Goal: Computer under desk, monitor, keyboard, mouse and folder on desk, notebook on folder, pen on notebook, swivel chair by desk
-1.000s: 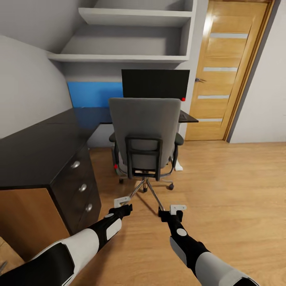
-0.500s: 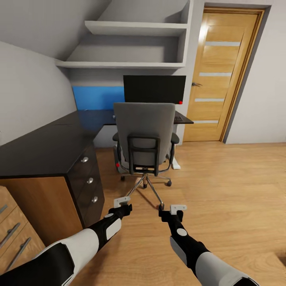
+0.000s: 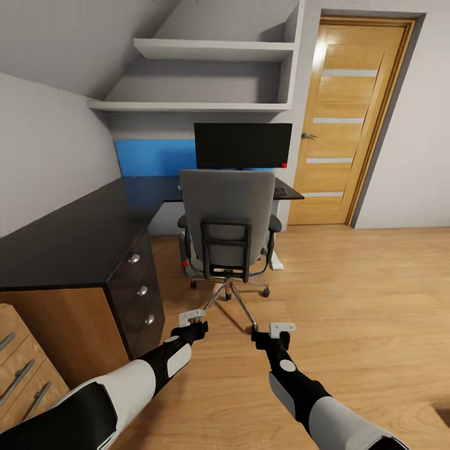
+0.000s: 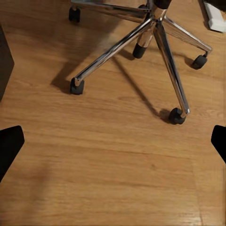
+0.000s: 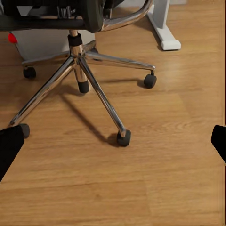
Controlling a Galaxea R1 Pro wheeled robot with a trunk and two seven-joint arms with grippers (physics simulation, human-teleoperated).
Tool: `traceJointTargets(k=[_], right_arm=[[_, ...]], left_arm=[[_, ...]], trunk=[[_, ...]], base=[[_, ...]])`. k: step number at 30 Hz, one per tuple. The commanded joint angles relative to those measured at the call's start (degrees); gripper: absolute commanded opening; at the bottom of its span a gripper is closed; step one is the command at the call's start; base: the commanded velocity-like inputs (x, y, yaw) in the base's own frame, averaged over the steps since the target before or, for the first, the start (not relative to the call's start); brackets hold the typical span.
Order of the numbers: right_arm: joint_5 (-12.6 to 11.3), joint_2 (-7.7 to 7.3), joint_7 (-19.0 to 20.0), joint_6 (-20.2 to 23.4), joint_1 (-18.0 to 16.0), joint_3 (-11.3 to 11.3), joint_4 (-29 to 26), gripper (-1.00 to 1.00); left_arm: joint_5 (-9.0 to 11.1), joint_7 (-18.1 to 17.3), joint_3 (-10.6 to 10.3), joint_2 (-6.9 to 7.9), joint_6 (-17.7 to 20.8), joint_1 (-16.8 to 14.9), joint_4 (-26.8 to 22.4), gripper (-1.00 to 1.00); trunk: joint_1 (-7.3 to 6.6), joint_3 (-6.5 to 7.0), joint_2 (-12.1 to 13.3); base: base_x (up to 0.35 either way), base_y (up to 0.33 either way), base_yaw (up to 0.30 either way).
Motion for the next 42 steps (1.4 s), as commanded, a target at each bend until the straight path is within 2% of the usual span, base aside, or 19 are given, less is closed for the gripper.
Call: traceJointTargets(k=[1,6,10,14,15,22,27,32,42], right_arm=[[-0.46,-0.07,-0.38,-0.22,-0.05,0.47,0.05,1.0],[-0.58,-1.21,-1.38,-0.37,0.1,0.37,0.07,1.0],[-0.67,-1.62,-3.56,-4.04,1.99,0.36,0.33,1.0],[-0.56,-1.71,-5.97,-9.56,4.59,0.37,0.61,1.0],[-0.49,-1.79,-7.01,-11.55,5.84,0.38,0.85,1.0],[-0.21,-2.52,-8.95,-18.25,10.66,0.55,5.41,1.0],[-0.15,-2.66,-9.09,-24.18,11.71,0.62,11.04,1.0],[-0.25,-2.69,-9.05,-27.83,11.93,0.64,14.53,1.0],[-0.36,-2.7,-8.99,-28.82,12.07,0.66,16.99,1.0]], left_arm=[[0.45,0.29,-0.49,0.01,-0.17,-0.03,0.02,1.0],[0.51,0.1,-0.49,0.05,-0.23,0.04,3.81,1.0],[0.52,0.05,-0.49,0.04,-0.36,1.26,5.97,1.0],[0.52,0.12,-0.49,0.08,-1.69,4.45,6.36,1.0],[0.52,0.15,-0.47,0.08,-2.91,6.05,6.44,1.0],[0.51,0.17,-0.41,0.33,-7.08,11.76,6.54,1.0],[0.46,0.21,-0.4,0.49,-7.81,14.57,6.58,1.0],[0.44,0.17,-0.4,0.85,-8.68,17.38,6.59,1.0],[0.49,0.15,-0.37,2.71,-12.06,20.78,6.61,1.0]], trunk=[[-0.24,0.13,0.39],[-1.33,1.03,2.4],[-2.21,1.75,4.0],[-3.09,2.46,5.61],[-3.31,2.64,6.01],[-4.85,3.9,8.82],[-5.95,4.8,10.82],[-7.04,5.69,12.83],[-9.24,7.49,16.84]], base=[[0.0,0.0,0.0],[0.0,0.0,0.0],[0.0,0.0,0.0],[0.0,0.0,0.0],[0.0,0.0,0.0],[0.0,0.0,0.0],[0.0,0.0,0.0],[0.0,0.0,0.0],[0.0,0.0,0.0]])
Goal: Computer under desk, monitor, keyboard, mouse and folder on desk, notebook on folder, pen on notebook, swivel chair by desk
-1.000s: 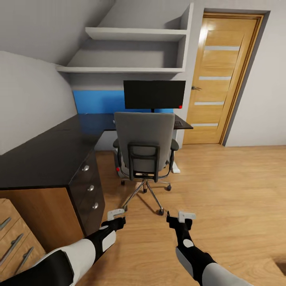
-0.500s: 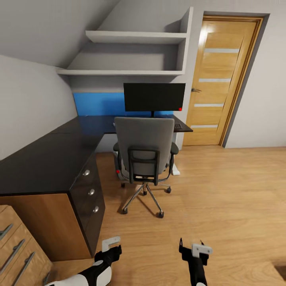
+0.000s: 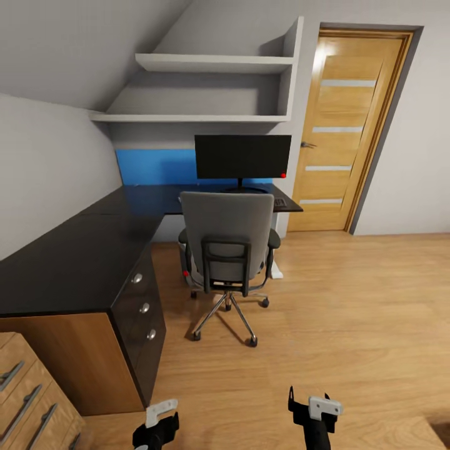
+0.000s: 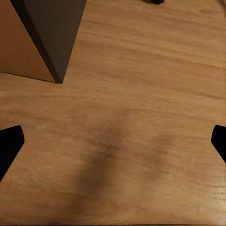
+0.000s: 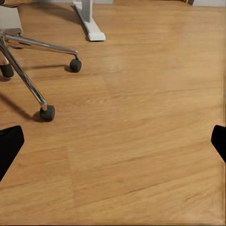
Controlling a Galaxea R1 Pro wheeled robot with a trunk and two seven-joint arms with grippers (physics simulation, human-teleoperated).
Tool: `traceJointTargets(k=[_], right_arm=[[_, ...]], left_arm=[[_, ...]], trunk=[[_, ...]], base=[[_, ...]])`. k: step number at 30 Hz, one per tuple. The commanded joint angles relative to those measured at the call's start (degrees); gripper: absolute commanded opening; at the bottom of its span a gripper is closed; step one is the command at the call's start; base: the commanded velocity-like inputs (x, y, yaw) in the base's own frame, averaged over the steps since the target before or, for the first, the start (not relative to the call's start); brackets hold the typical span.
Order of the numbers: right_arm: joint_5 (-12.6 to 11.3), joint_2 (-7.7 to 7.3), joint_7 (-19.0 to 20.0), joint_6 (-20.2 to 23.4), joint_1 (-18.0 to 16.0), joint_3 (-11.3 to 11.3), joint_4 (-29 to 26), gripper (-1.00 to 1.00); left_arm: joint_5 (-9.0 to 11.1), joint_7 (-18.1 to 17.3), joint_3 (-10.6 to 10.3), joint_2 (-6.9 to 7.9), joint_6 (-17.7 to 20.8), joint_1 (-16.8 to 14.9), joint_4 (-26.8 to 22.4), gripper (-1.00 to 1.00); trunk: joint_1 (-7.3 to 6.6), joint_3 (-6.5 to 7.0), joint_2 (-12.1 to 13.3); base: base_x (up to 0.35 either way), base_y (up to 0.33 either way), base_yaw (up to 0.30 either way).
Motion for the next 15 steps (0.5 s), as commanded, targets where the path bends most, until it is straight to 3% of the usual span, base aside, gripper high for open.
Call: traceJointTargets(k=[1,15], right_arm=[[-0.23,0.03,-0.35,-0.08,-0.03,0.54,0.28,1.0],[-0.24,0.03,-0.28,0.11,-0.03,0.54,1.88,1.0]], left_arm=[[0.18,0.37,-0.52,0.11,-0.37,0.34,-0.04,1.0],[0.11,-0.02,-0.56,1.46,-1.66,5.41,-0.04,1.0]], trunk=[[-0.24,0.13,0.39],[-3.31,2.65,6.01]], base=[[0.0,0.0,0.0],[0.0,0.0,0.0]])
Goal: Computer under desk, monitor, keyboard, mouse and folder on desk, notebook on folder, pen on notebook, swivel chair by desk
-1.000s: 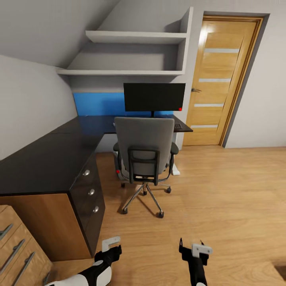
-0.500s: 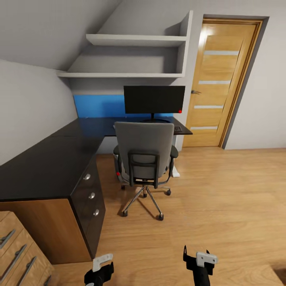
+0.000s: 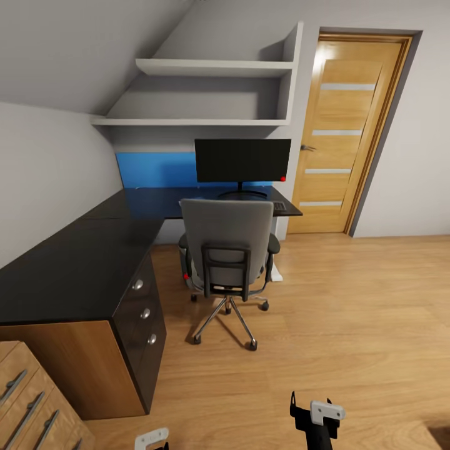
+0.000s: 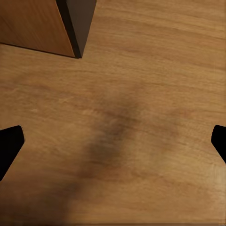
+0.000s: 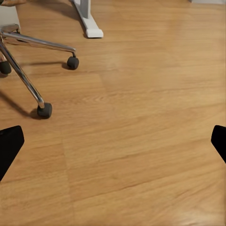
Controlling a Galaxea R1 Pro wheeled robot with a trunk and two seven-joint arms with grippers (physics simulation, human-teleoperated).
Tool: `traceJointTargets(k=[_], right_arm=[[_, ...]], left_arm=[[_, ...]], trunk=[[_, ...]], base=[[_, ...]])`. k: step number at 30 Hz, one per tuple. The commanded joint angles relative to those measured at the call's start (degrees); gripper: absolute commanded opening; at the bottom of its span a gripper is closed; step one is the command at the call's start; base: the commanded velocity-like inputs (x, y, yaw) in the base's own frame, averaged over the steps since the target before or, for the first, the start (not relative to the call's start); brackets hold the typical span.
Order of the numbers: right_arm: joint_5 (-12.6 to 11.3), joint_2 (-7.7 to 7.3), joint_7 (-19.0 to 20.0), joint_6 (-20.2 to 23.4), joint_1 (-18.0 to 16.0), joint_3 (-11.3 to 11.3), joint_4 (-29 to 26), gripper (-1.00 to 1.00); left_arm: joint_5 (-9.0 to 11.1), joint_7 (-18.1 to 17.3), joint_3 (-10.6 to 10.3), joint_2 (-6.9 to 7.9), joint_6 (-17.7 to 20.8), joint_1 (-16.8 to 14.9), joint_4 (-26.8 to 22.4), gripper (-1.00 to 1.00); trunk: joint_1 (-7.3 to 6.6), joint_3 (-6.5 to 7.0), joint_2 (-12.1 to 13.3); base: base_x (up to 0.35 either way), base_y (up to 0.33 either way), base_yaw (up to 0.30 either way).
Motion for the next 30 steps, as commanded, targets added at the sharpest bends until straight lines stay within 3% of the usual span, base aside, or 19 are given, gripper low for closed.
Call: traceJointTargets(k=[1,15,19,21,26,29,30], right_arm=[[-0.24,0.01,-0.37,-0.06,-0.03,0.48,0.04,1.0],[-0.24,-0.33,-0.49,0.29,0.11,0.45,1.25,1.0],[-0.24,-0.29,-0.48,0.79,1.71,0.5,1.6,1.0],[-0.24,-0.38,-0.49,1.14,4.75,0.46,1.74,1.0],[-0.24,-0.4,-0.48,1.24,6.83,0.47,1.77,1.0],[-0.24,-0.37,-0.48,1.26,7.17,0.48,1.76,1.0],[-0.24,-0.42,-0.47,1.27,7.47,0.46,1.75,1.0]], left_arm=[[0.15,0.39,-0.49,0.05,-0.08,0.1,-0.04,1.0],[0.1,0.28,-0.49,0.59,0.01,2.37,-0.04,1.0],[0.08,0.27,-0.49,0.94,-0.06,3.81,-0.04,1.0],[0.07,0.27,-0.49,2.32,-0.14,4.81,-0.04,1.0],[0.06,0.26,-0.49,4.29,-0.17,6.88,-0.04,1.0],[0.06,0.26,-0.49,4.71,-0.22,8.07,-0.04,1.0],[0.06,0.26,-0.57,5.08,-3.11,10.37,-0.04,1.0]], trunk=[[-0.23,0.13,0.39],[-3.31,2.64,6.01],[-4.19,3.36,7.61],[-4.63,3.72,8.41],[-5.73,4.62,10.42],[-6.38,5.16,11.62],[-6.6,5.34,12.02]], base=[[0.0,0.0,0.0],[0.0,0.0,0.0],[0.0,0.0,0.0],[0.0,0.0,0.0],[0.0,0.0,0.0],[0.0,0.0,0.0],[0.0,0.0,0.0]])
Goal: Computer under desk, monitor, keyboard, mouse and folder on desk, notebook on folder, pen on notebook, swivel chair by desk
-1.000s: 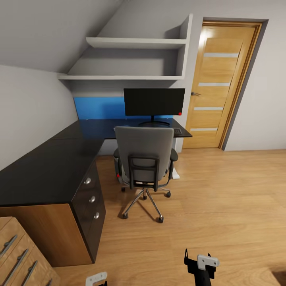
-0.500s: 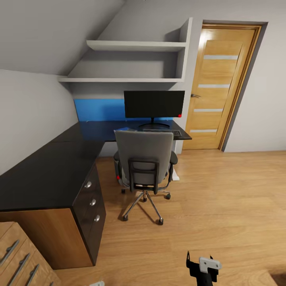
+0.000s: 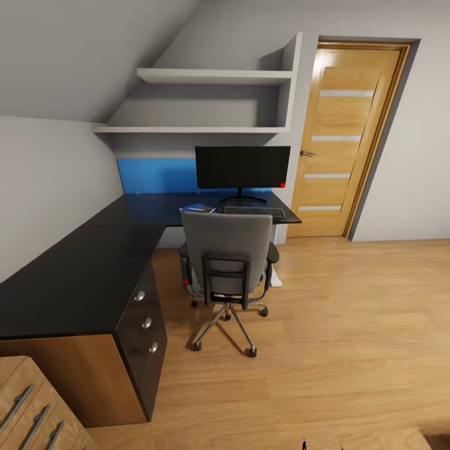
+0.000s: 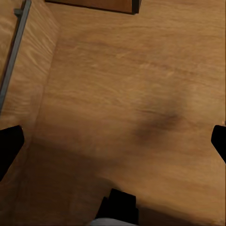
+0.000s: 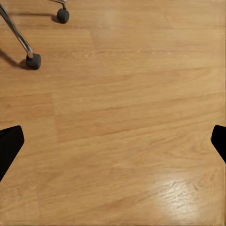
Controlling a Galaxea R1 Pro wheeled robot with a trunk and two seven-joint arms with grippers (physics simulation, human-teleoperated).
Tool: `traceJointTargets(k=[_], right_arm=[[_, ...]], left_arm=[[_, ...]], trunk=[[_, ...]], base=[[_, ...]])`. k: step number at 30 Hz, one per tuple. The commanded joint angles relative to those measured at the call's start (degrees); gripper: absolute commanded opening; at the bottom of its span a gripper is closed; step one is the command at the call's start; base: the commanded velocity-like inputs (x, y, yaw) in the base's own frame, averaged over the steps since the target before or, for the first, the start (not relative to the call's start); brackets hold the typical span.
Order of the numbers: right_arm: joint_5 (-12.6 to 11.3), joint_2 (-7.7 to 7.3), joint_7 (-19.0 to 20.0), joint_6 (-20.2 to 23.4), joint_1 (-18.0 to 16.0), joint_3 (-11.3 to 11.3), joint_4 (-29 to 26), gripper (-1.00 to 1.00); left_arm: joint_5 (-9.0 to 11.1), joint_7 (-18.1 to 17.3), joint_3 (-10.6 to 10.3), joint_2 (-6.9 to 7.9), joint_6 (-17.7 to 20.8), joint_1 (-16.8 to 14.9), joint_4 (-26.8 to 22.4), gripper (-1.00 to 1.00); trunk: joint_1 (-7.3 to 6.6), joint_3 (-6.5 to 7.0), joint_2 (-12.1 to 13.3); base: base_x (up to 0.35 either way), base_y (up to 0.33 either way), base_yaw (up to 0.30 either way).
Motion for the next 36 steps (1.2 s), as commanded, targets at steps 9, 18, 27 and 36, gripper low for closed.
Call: traceJointTargets(k=[9,18,27,36], right_arm=[[-0.21,0.04,-0.31,-0.14,0.0,0.51,0.12,1.0],[-0.21,0.03,-0.31,-0.14,0.01,0.51,0.12,1.0],[-0.2,0.05,-0.31,-0.14,0.01,0.51,0.12,1.0],[-0.22,0.06,-0.31,-0.14,0.01,0.51,0.12,1.0]], left_arm=[[0.06,0.51,-0.55,0.39,-2.78,2.72,-0.13,1.0],[0.06,0.54,-0.59,2.06,-2.65,3.38,-0.13,1.0],[-0.01,0.79,-0.63,2.0,-2.52,3.39,-0.19,1.0],[-0.16,0.63,-0.65,1.92,-2.53,3.39,-0.22,1.0]], trunk=[[-1.99,1.58,3.6],[-3.31,2.66,6.01],[-3.31,2.66,6.01],[-3.31,2.66,6.01]], base=[[0.0,0.0,0.0],[0.0,0.0,0.0],[0.0,0.0,0.0],[0.0,0.0,0.0]])
